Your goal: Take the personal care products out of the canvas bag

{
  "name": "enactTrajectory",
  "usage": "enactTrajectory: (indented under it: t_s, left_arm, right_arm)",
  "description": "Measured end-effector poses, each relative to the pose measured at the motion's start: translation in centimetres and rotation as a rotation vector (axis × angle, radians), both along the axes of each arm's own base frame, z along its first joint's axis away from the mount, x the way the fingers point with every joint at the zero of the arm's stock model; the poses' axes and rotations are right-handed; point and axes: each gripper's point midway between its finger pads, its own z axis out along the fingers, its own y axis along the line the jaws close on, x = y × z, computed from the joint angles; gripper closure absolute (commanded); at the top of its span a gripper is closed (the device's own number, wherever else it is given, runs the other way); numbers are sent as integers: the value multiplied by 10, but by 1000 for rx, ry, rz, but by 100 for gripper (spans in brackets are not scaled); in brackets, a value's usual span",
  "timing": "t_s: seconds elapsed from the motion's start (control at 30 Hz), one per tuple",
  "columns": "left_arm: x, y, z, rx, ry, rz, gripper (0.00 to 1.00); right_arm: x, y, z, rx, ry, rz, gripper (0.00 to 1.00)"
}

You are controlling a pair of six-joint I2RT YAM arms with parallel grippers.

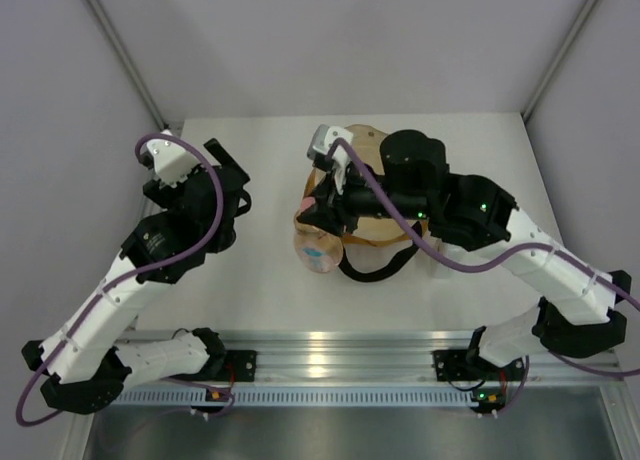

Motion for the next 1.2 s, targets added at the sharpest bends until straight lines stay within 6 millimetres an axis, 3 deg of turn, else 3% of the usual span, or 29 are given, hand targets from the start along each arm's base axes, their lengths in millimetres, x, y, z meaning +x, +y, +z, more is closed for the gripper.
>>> enactTrajectory:
  t_s: [0.17, 0.43, 0.8, 1.2]
  left_arm:
    - [-3, 7, 7, 4, -14, 18, 2]
    - [-10, 16, 15, -16, -38, 26, 2]
    - [-11, 17, 15, -18, -39, 26, 2]
    - [-15, 22, 18, -33, -53, 26, 2]
  right_arm:
    - [-6, 13, -54, -94, 48, 28, 100]
    - [-8, 26, -111, -119, 61, 48, 100]
    - [-6, 34, -167, -72, 53, 50, 100]
    - [-8, 36, -200, -73, 56, 66, 100]
